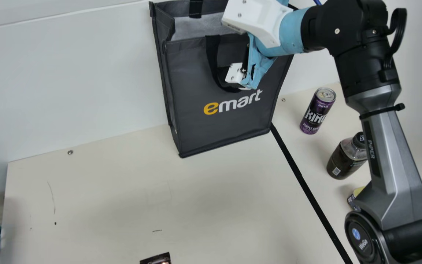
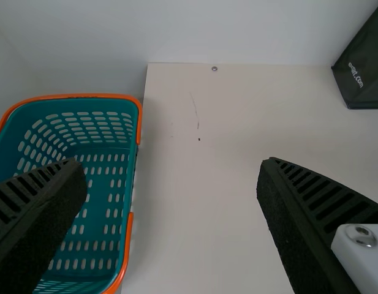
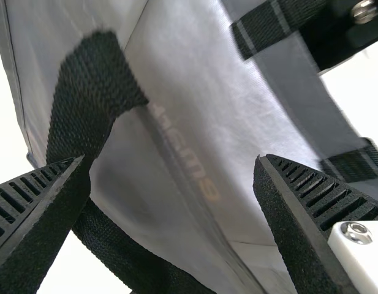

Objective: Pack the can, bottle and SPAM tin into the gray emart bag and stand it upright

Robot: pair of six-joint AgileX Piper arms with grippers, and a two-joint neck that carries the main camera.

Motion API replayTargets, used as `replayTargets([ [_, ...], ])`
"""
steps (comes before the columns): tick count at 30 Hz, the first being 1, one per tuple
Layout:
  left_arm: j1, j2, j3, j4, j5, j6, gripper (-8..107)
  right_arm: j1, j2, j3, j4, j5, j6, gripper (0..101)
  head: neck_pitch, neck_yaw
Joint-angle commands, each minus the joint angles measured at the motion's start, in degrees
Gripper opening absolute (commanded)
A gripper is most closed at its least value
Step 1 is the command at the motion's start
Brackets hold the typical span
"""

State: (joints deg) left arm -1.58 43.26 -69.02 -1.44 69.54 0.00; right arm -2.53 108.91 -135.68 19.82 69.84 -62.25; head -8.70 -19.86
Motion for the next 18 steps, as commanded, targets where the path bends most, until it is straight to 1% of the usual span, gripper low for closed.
replayTargets([
  [1, 0.00, 0.00, 0.00, 0.00, 0.00, 0.00, 90, 0.00, 0.16, 0.35, 0.13, 0.06, -0.35, 95, -1.30, -0.14],
  [3, 0.00, 0.00, 0.00, 0.00, 0.00, 0.00, 90, -0.05, 0.47, 0.72, 0.13, 0.06, -0.72, 95, -1.30, -0.14],
  [10, 0.00, 0.00, 0.00, 0.00, 0.00, 0.00, 90, -0.38, 1.16, 1.73, 0.39, 0.06, -1.48, 48, -1.30, -0.14],
  [17, 0.00, 0.00, 0.00, 0.00, 0.00, 0.00, 90, -0.88, 1.78, 1.58, 0.90, 0.06, -1.60, 1, -1.30, -0.14],
  [18, 0.00, 0.00, 0.00, 0.00, 0.00, 0.00, 90, -0.95, 1.83, 1.54, 0.94, 0.06, -1.59, 0, -1.30, -0.14],
])
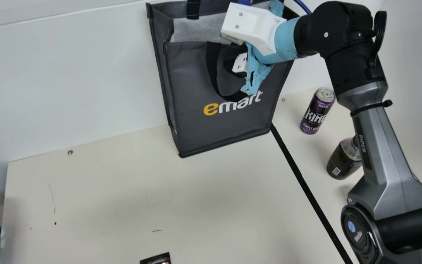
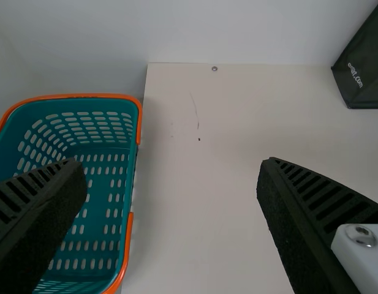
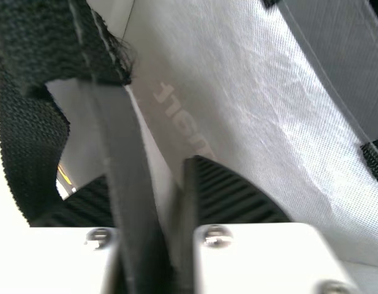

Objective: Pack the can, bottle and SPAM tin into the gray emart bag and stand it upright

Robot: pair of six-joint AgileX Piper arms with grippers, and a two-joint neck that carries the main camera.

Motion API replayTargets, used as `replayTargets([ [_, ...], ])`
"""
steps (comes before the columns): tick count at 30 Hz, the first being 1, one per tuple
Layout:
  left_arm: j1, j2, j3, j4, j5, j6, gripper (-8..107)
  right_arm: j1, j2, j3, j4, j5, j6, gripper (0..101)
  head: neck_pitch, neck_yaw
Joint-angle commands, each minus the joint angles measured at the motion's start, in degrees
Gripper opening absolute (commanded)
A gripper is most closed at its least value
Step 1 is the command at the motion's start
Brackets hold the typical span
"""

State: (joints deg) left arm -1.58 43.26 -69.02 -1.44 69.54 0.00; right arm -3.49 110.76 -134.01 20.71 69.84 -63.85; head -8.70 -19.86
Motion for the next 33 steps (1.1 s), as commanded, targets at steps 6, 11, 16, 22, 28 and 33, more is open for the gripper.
replayTargets([
  [6, 0.00, 0.00, 0.00, 0.00, 0.00, 0.00, 90, 0.02, -0.29, -0.35, -0.03, 0.06, 0.46, 0, -1.30, -0.14],
  [11, 0.00, 0.00, 0.00, 0.00, 0.00, 0.00, 90, 0.69, -1.58, 0.02, -0.68, 0.06, 0.89, 0, -1.30, -0.14],
  [16, 0.00, 0.00, 0.00, 0.00, 0.00, 0.00, 90, 1.65, -3.50, 0.91, -1.72, 0.06, 1.47, 0, -1.30, -0.14],
  [22, 0.00, 0.00, 0.00, 0.00, 0.00, 0.00, 90, 2.93, -6.38, 2.57, -2.94, 0.06, 2.38, 0, -1.30, -0.14],
  [28, 0.00, 0.00, 0.00, 0.00, 0.00, 0.00, 90, 4.19, -9.72, 4.88, -4.20, 0.06, 2.93, 0, -1.30, -0.14],
  [33, 0.00, 0.00, 0.00, 0.00, 0.00, 0.00, 90, 5.18, -12.82, 7.31, -5.04, 0.06, 3.15, 0, -1.30, -0.14],
])
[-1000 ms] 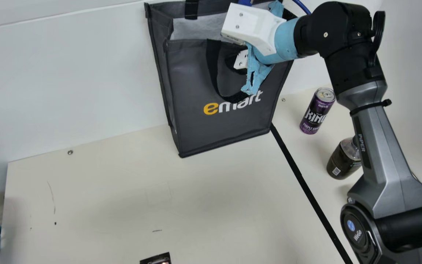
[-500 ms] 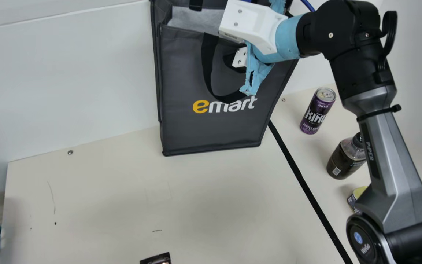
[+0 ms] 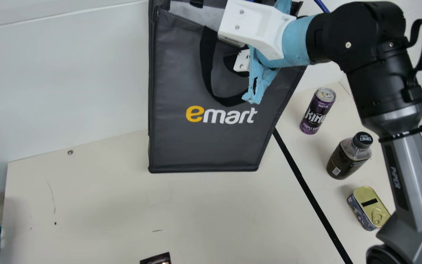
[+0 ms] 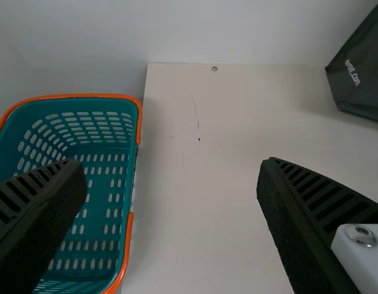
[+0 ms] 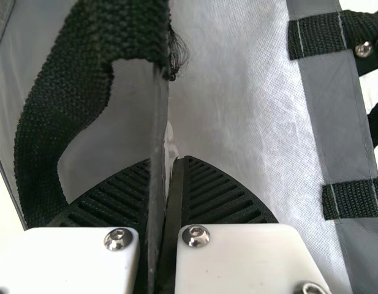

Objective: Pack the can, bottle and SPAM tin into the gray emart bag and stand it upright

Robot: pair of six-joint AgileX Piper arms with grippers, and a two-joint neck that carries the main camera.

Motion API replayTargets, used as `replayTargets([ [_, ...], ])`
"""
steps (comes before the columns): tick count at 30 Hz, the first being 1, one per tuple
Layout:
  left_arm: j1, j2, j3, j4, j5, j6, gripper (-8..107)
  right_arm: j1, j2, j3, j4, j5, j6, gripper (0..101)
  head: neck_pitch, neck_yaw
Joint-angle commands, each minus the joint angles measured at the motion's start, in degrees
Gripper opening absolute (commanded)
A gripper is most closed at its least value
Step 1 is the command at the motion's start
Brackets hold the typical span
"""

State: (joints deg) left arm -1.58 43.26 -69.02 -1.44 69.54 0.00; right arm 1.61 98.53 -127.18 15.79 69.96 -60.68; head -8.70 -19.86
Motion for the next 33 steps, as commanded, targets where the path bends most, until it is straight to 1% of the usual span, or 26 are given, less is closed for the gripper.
replayTargets([
  [1, 0.00, 0.00, 0.00, 0.00, 0.00, 0.00, 90, 0.28, -1.22, 0.99, -0.23, -0.06, 0.01, 0, -1.30, -0.14],
  [23, 0.00, 0.00, 0.00, 0.00, 0.00, 0.00, 90, 3.92, -14.68, 13.81, -0.72, -0.06, 0.32, 0, -1.30, -0.14],
  [33, 0.00, 0.00, 0.00, 0.00, 0.00, 0.00, 90, 7.47, -20.03, 19.95, -2.59, -0.06, 2.32, 0, -1.30, -0.14],
])
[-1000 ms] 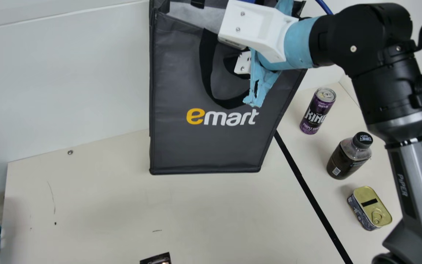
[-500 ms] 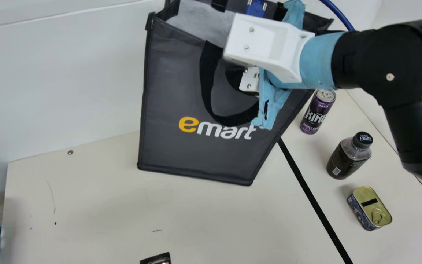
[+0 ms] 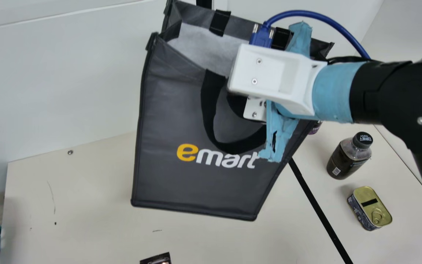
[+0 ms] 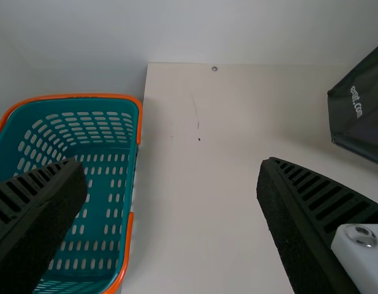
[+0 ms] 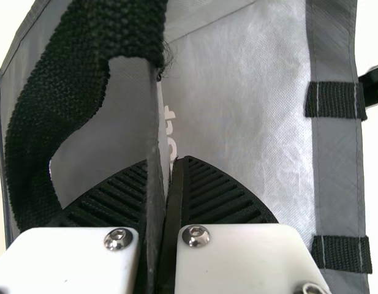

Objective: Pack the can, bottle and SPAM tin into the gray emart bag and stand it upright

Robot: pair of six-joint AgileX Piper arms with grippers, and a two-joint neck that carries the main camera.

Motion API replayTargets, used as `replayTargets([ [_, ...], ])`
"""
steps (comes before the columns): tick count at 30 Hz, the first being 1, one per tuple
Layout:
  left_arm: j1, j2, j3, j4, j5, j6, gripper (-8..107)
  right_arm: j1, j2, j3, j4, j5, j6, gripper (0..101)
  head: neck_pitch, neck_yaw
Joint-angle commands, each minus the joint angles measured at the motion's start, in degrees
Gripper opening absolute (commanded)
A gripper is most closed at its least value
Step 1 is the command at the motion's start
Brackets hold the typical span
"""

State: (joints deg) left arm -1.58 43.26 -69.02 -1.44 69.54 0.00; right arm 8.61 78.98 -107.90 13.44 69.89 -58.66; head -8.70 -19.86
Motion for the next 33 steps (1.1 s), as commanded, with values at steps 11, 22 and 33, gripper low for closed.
replayTargets([
  [11, 0.00, 0.00, 0.00, 0.00, 0.00, 0.00, 90, 8.03, -4.62, 6.03, -5.08, 0.01, 5.66, 0, -1.30, -0.14],
  [22, 0.00, 0.00, 0.00, 0.00, 0.00, 0.00, 90, 18.05, -6.68, 10.43, -11.64, 0.01, 13.29, 0, -1.30, -0.14],
  [33, 0.00, 0.00, 0.00, 0.00, 0.00, 0.00, 90, 27.61, -7.74, 14.83, -17.99, 0.01, 21.15, 0, -1.30, -0.14],
])
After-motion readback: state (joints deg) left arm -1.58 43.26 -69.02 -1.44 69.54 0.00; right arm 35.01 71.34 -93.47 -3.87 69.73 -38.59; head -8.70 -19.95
